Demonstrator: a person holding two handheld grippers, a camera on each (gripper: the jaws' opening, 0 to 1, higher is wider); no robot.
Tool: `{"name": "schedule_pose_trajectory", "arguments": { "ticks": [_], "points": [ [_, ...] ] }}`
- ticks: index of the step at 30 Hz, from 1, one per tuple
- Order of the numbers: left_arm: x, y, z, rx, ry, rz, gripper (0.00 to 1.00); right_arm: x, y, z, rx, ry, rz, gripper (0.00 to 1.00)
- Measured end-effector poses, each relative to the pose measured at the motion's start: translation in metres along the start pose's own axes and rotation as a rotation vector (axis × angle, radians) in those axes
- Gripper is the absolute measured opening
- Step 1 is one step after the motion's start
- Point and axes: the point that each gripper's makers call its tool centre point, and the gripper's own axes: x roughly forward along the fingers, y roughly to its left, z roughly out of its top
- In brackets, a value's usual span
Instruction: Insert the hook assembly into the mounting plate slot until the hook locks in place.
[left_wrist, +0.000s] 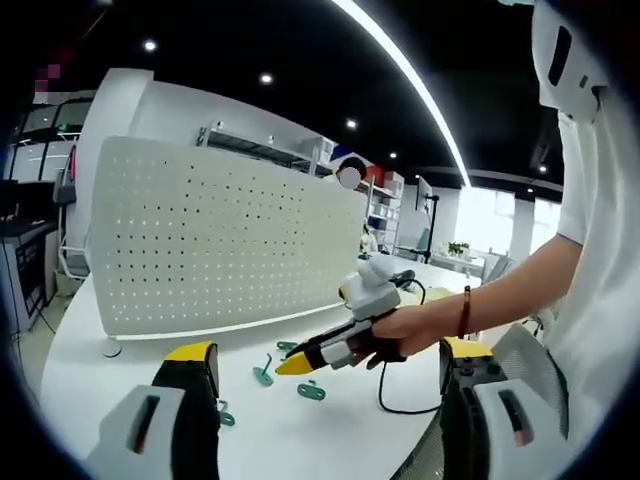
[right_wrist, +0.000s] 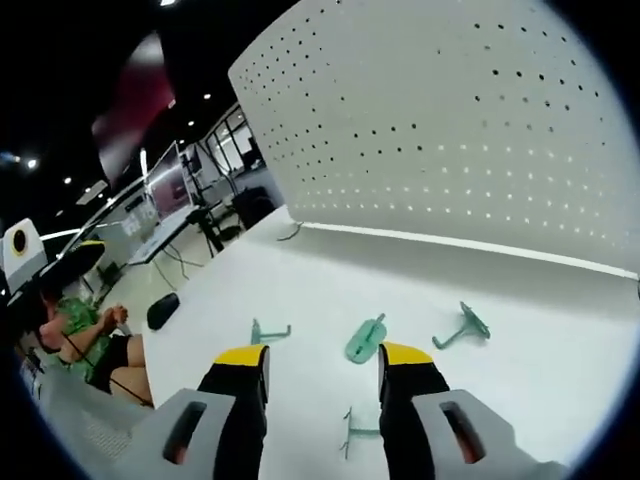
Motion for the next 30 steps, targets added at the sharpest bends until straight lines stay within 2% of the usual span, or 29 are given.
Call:
{"name": "schedule_pose_trajectory", "arguments": {
  "ticks": [7, 12, 15, 30],
  "points": [
    [0.004, -0.001, -0.002, -0.006, 0.004, -0.007, 0.93, 0.006, -0.006, -0.001, 0.011, 0.029, -0.014, 0.38],
    [0.004, -0.005, 0.002, -0.023, -0.019, -0.018, 0.94, 0.014, -0.011, -0.005, 0.032, 0.061, -0.019, 0.36],
    [0.004, -0.006, 0.002, -0.013, -0.013, -0.020, 0.94, 0.017, -0.012, -0.003, 0.043, 0.051, -0.021, 0.35],
    [0.002, -0.005, 0.003, -0.013, -0.019, -0.017, 0.93, 0.028, -0.028, -0.005, 0.089, 0.092, -0.052, 0.22]
  ]
}}
